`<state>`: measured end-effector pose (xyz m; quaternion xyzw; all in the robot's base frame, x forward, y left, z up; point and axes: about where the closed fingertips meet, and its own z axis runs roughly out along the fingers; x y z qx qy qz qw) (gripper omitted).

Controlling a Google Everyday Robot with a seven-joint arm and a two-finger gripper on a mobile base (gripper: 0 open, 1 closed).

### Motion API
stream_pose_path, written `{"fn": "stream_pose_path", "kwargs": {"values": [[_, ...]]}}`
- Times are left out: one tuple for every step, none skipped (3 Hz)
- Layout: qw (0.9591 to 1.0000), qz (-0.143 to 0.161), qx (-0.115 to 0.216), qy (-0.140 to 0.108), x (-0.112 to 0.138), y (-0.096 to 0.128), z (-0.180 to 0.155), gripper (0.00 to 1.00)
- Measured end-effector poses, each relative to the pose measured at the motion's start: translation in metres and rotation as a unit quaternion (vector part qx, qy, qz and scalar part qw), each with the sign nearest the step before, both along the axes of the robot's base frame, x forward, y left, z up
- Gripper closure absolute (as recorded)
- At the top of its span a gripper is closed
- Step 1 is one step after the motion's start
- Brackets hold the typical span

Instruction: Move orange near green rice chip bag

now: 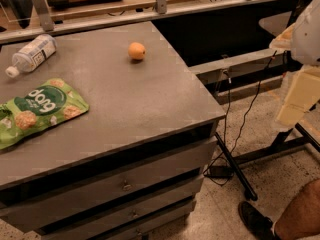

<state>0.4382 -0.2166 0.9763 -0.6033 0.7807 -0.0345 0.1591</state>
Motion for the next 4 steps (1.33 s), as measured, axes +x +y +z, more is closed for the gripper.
{"fn": "stream_pose_path", "kwargs": {"values": [[1.0000,0.001,0.006,-0.002,0.001,0.001,0.000,0.00],[0.9971,0.007,0.072,-0.023,0.016,0.008,0.002,0.00],[0.9853,0.016,0.163,-0.049,0.040,0.021,-0.011,0.00],[0.9550,0.027,0.276,-0.106,0.079,0.045,-0.010,0.00]]}}
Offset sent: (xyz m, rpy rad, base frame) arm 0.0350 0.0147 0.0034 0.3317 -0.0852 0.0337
